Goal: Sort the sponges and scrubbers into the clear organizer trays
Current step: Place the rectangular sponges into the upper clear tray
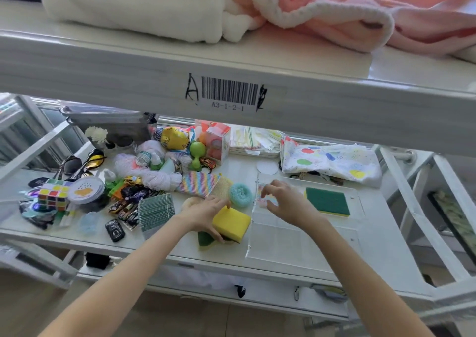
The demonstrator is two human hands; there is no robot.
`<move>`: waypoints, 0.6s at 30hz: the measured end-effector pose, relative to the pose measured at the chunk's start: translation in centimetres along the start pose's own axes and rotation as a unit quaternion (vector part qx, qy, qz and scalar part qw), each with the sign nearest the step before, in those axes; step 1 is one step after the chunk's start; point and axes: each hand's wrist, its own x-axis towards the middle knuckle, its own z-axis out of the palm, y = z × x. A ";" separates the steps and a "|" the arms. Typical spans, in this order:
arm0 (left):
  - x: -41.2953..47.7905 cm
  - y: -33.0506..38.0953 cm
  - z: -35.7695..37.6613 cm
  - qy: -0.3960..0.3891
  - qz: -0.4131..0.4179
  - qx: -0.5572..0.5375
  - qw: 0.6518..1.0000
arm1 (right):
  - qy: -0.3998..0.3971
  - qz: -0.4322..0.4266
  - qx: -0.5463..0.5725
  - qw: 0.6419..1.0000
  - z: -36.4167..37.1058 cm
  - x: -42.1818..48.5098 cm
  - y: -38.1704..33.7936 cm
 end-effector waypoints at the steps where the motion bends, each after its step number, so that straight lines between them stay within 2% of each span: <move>1: -0.1 -0.1 0.1 0.002 0.003 -0.005 1.000 | -0.008 -0.004 -0.007 1.000 0.6 0.4 -0.7; 6: -0.9 -1.1 -0.1 0.088 -0.016 -0.014 0.996 | -0.049 -0.016 -0.030 0.998 2.3 2.0 -2.8; 11: -2.9 -3.1 -1.7 0.137 -0.045 -0.040 0.989 | -0.089 -0.046 -0.025 0.995 4.2 3.4 -5.2; 18: -6.4 -6.1 -4.1 0.221 -0.128 -0.024 0.967 | -0.125 -0.027 -0.042 0.991 7.3 7.9 -6.9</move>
